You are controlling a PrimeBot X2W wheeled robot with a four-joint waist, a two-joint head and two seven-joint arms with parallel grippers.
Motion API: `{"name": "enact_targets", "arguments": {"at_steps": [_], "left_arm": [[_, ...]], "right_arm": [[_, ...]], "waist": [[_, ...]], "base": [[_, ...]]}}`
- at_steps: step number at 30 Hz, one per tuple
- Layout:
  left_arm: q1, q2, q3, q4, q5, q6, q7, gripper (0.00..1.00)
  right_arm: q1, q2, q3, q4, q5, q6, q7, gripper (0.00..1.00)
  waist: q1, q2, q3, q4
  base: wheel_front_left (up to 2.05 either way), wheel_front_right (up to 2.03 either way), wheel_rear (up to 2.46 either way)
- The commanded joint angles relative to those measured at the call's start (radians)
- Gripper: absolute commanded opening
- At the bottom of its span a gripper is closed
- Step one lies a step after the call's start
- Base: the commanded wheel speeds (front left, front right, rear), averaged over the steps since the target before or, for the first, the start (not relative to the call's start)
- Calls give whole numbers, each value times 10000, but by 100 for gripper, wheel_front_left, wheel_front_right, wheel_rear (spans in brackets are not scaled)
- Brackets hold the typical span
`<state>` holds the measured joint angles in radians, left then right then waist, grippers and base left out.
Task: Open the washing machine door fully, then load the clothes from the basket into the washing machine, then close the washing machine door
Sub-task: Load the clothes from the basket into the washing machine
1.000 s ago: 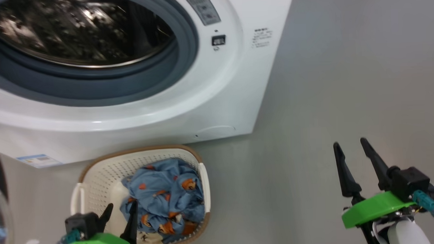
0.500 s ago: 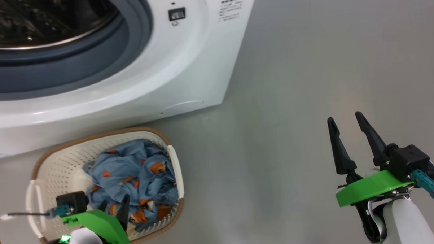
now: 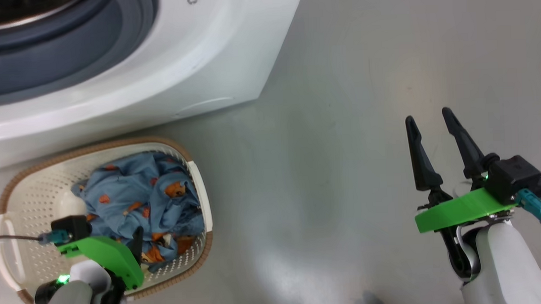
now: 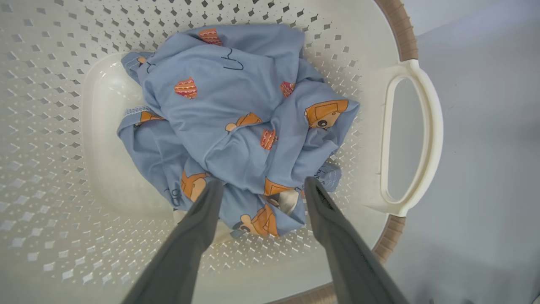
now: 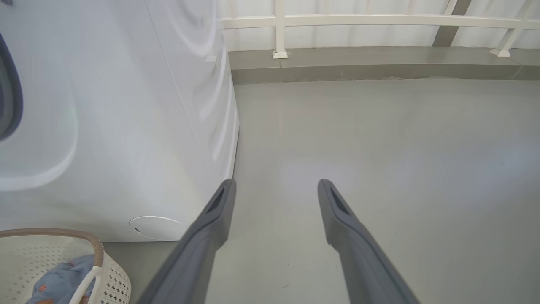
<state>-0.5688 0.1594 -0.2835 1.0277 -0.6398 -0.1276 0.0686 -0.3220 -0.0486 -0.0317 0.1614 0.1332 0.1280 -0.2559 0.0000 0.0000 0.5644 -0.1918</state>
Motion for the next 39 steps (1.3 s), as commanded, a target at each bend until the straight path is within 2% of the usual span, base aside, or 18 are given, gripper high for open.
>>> {"name": "enact_targets", "arguments": {"at_steps": [1,15,39], "left_arm": [[-78,298,214,-29,-102,-30,-107,100],[-1184,658,-568,754,-857,-30,-507,100],[-2974,1132,-1728,1072,-1959,-30,-901,100]], "right_arm": [[-63,-17,268,-265,118,27,-59,100],[-646,-16,422,-493,93,27,-59,100],[-883,-16,194,-1189,7,27,-59,100]], "waist": [[0,0,336,-78],[0,0,1527,-97],[0,0,3253,-169]], "base": [[0,0,0],[0,0,0],[0,0,0]]}}
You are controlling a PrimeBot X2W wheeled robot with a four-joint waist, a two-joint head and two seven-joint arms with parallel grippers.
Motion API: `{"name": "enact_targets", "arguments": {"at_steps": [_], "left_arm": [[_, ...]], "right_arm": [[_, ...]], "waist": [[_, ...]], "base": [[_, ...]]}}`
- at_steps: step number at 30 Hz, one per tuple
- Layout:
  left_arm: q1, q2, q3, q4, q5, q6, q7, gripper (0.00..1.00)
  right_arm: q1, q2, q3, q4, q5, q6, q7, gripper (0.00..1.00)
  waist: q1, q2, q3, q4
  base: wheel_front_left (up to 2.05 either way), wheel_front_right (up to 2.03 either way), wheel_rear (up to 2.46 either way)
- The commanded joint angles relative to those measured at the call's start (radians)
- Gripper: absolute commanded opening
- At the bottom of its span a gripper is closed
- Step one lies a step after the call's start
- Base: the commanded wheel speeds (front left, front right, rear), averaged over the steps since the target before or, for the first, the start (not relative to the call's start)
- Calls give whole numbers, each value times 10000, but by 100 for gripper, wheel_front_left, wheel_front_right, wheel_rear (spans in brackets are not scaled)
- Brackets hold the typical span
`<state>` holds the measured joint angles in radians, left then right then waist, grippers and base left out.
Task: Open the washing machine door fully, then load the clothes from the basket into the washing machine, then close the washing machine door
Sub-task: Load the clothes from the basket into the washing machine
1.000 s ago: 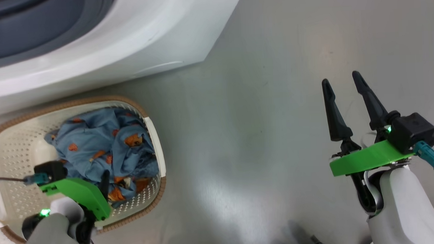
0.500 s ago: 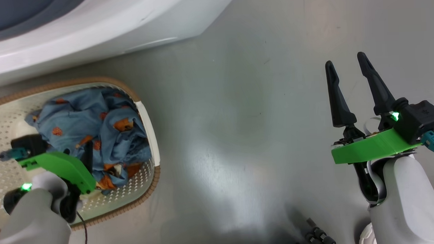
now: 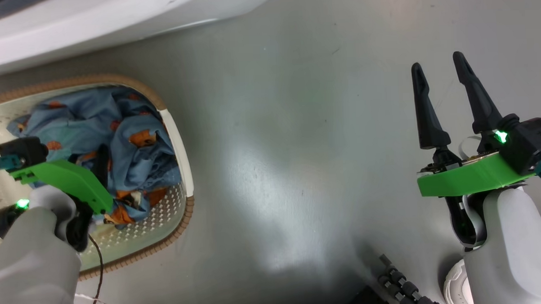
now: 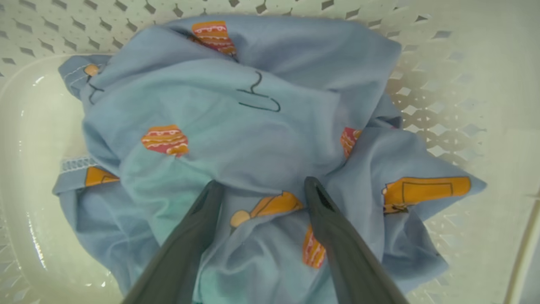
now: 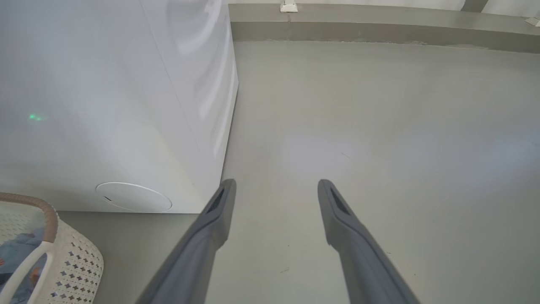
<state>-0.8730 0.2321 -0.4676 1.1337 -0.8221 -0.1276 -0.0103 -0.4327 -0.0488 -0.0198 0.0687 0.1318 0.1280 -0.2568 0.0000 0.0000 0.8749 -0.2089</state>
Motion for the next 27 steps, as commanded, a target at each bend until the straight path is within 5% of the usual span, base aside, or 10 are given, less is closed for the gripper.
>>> {"name": "enact_targets", "arguments": {"at_steps": [1,12,14,16,17,27], "left_arm": [[14,405,71,26,-174,-30,-128,100],[-351,377,-543,86,-372,-31,-380,99],[-363,345,-702,60,-382,-31,-550,61],[-339,291,-859,98,-392,-31,-710,7],[-303,244,-948,121,-398,-31,-778,0],[650,-14,-1471,-48,-702,-31,-2147,0]], "right_arm": [[228,-14,42,-293,13,27,-49,100],[227,-14,-133,-502,-9,27,-49,100],[243,-14,-188,-520,-5,27,-49,100],[255,-14,-293,-520,10,27,-49,100],[270,-14,-336,-509,5,27,-49,100],[581,-14,-478,-175,-38,27,-49,100]], "waist": [[0,0,210,2],[0,0,657,-7],[0,0,681,3],[0,0,665,34],[0,0,615,64],[0,0,-818,477]], "base": [[0,0,0],[0,0,0],[0,0,0],[0,0,0],[0,0,0],[0,0,0]]}}
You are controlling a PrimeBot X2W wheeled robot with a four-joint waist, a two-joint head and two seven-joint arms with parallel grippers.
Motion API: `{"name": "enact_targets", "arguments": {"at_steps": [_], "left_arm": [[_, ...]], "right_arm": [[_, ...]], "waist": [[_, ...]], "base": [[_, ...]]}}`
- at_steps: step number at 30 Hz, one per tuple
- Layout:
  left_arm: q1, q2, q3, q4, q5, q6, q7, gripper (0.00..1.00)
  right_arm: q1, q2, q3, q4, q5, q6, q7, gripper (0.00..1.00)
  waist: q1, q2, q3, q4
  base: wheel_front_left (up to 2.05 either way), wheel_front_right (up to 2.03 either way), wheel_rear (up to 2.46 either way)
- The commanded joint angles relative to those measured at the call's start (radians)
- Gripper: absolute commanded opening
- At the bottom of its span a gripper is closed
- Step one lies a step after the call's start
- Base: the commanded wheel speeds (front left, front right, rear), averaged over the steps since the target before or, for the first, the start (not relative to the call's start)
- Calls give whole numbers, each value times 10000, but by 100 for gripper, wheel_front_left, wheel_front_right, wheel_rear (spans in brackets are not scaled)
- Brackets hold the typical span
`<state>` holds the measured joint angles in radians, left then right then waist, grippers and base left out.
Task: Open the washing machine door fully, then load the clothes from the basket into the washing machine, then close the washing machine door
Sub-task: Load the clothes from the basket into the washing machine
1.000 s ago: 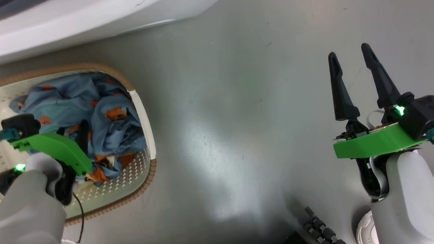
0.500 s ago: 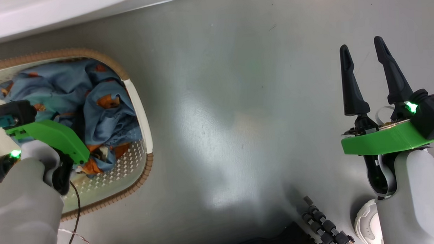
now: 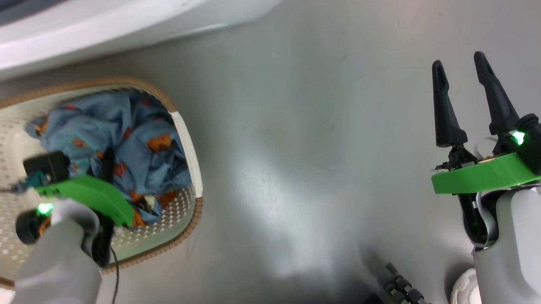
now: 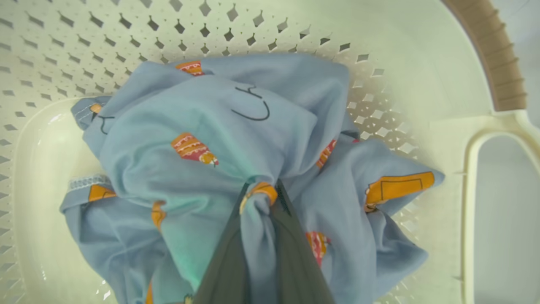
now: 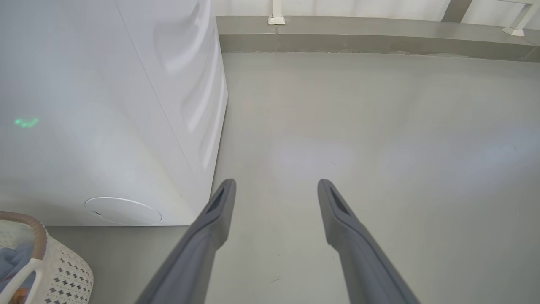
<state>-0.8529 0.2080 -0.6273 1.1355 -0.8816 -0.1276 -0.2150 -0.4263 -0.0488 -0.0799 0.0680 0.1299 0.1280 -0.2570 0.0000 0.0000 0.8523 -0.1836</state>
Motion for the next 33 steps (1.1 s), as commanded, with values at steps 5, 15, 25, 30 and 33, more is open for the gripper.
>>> {"name": "enact_targets", "arguments": {"at_steps": [5,15,25,30,33], "left_arm": [[1229,173,192,-469,-202,-31,-437,0],[3848,188,2341,-3451,1603,765,-465,0],[6422,-446,3925,-5856,3312,1184,-466,0],[7476,-815,4426,-6738,4016,1210,-466,0],[7977,-1004,4612,-7134,4367,1195,-466,0]], "right_arm": [[882,-14,74,51,-55,27,-48,100],[1953,-14,2,424,-273,27,-48,100],[2975,-14,-113,656,-487,27,-48,100],[3516,-14,-168,729,-532,27,-48,100],[3825,-15,-211,777,-530,27,-48,100]], "waist": [[0,0,-1687,501],[0,0,-4044,962],[0,0,-5985,1232],[0,0,-6868,1368],[0,0,-7312,1458]], "base": [[0,0,0],[0,0,0],[0,0,0],[0,0,0],[0,0,0]]}}
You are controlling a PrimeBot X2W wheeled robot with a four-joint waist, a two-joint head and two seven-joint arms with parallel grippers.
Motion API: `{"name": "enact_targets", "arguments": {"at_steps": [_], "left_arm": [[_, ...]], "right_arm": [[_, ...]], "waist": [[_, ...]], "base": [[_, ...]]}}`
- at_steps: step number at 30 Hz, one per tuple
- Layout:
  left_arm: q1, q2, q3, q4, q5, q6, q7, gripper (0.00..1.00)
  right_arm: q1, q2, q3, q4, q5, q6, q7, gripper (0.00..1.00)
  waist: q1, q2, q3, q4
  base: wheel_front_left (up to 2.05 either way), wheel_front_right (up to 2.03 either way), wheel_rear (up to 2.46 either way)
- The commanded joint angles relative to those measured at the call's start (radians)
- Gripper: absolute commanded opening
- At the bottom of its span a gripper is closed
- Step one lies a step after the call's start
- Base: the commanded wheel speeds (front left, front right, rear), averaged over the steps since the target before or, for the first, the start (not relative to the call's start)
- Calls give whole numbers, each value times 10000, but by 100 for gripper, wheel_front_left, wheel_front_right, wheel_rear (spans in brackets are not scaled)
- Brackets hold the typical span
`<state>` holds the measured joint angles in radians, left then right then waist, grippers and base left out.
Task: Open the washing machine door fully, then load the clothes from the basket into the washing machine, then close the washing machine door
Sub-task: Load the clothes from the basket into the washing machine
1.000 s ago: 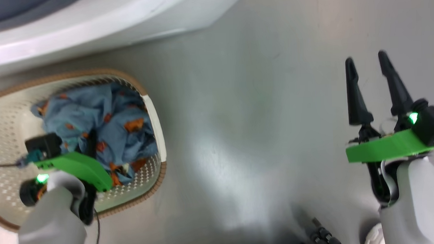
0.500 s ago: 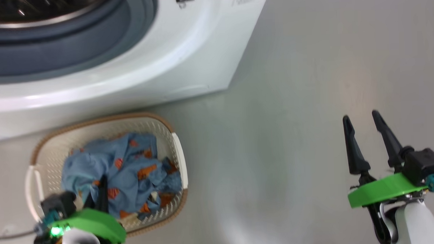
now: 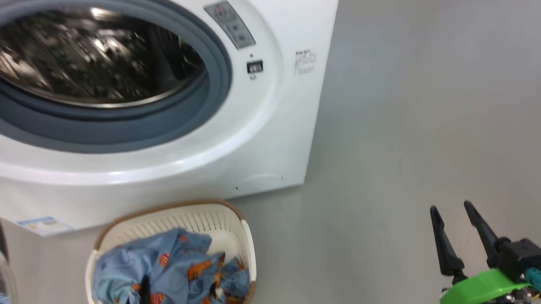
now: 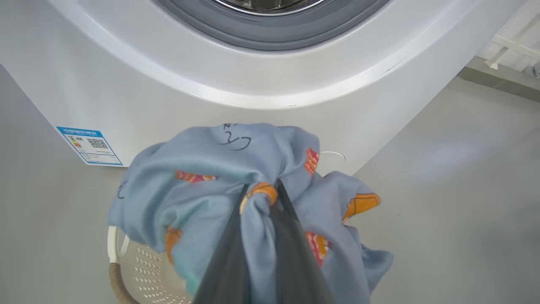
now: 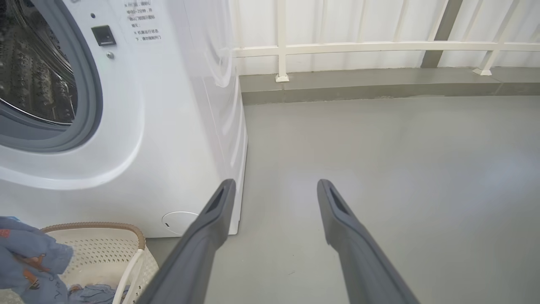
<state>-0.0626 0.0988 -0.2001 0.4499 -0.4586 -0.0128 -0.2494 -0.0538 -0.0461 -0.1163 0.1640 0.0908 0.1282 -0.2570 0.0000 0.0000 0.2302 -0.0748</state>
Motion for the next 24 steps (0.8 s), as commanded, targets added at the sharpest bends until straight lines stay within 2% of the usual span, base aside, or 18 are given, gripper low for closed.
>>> {"name": "enact_targets", "arguments": {"at_steps": [1,15,24], "left_arm": [[214,27,400,-399,228,36,-123,0],[1526,-392,1078,-2222,1085,381,-124,0],[1828,-446,1190,-2664,1127,392,-124,0]], "right_arm": [[198,-48,140,-170,-131,25,-48,100],[1013,-223,-20,-163,22,25,-48,100],[1213,-315,-81,-174,52,25,-48,100]], "waist": [[0,0,-1224,402],[0,0,-2438,741],[0,0,-2845,876]], "base": [[0,0,0],[0,0,0],[0,0,0]]}}
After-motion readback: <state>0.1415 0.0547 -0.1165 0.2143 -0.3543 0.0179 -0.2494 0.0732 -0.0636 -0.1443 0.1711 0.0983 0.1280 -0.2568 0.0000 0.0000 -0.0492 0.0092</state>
